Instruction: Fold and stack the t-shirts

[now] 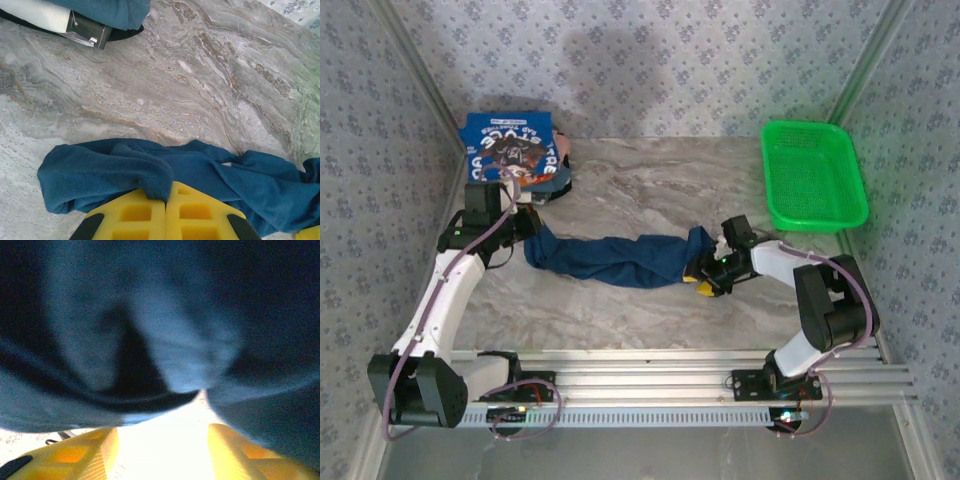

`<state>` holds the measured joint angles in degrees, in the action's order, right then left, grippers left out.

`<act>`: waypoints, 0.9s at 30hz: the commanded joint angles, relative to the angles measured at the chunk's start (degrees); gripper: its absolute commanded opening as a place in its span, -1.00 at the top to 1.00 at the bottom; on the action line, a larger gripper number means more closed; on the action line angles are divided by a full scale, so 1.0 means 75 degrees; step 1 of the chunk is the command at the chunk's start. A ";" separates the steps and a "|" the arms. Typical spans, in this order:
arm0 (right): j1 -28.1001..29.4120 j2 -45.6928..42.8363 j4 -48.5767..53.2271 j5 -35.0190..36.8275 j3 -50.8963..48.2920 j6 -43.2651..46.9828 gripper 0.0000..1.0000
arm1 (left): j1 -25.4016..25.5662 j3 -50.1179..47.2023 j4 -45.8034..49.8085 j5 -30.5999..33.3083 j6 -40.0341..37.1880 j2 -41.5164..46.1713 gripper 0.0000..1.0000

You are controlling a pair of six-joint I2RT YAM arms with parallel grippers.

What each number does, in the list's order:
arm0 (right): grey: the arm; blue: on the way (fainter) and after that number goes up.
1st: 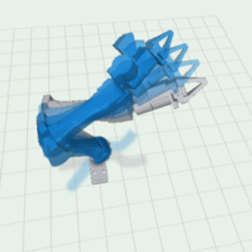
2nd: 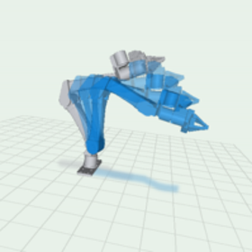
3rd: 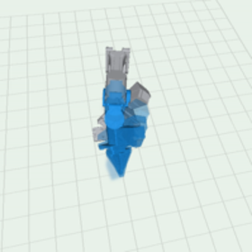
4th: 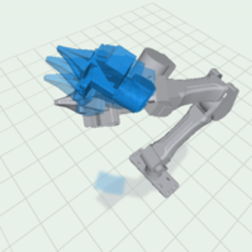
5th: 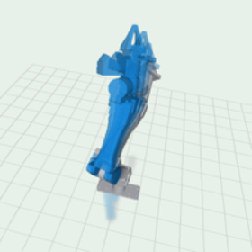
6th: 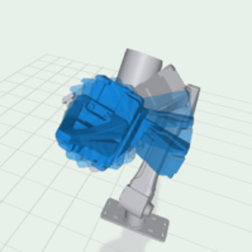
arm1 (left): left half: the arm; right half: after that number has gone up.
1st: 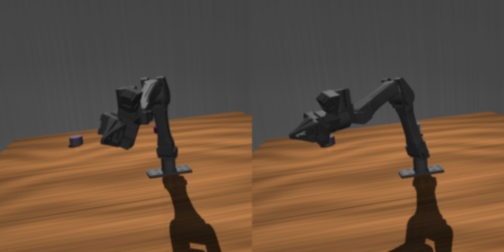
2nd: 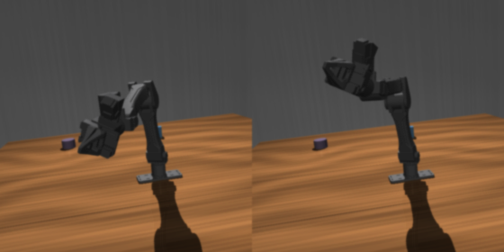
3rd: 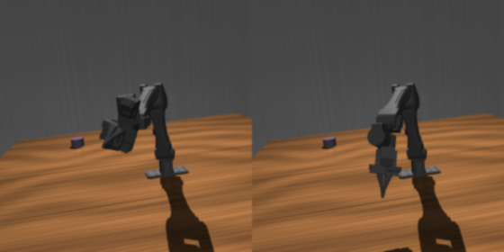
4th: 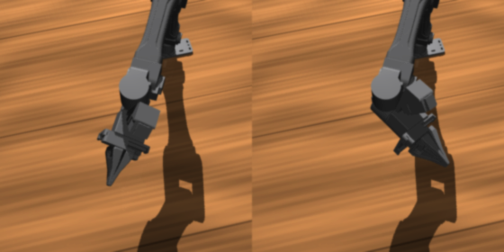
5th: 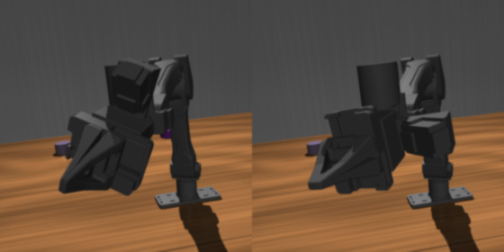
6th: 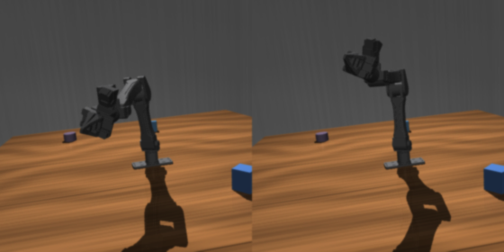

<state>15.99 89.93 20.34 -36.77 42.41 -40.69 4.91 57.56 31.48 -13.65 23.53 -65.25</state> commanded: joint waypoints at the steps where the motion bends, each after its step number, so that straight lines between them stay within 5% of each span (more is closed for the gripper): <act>1: -0.0146 0.0105 -0.0345 0.0122 -0.0007 0.0054 -0.04 | 0.0006 -0.0010 -0.0028 0.0019 -0.0136 0.0111 1.00; 14: -0.0257 0.1062 -0.0085 0.0019 0.1173 0.0466 0.13 | 0.0002 -0.0045 0.0031 0.0074 -0.0184 0.0157 1.00; 27: -0.0386 0.0869 0.0441 0.0195 0.1485 0.0550 0.95 | -0.0134 -0.0070 -0.0044 0.0132 -0.0172 0.0183 1.00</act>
<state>13.45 97.41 21.15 -36.25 51.33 -37.04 4.49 57.04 31.44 -13.21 23.35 -65.25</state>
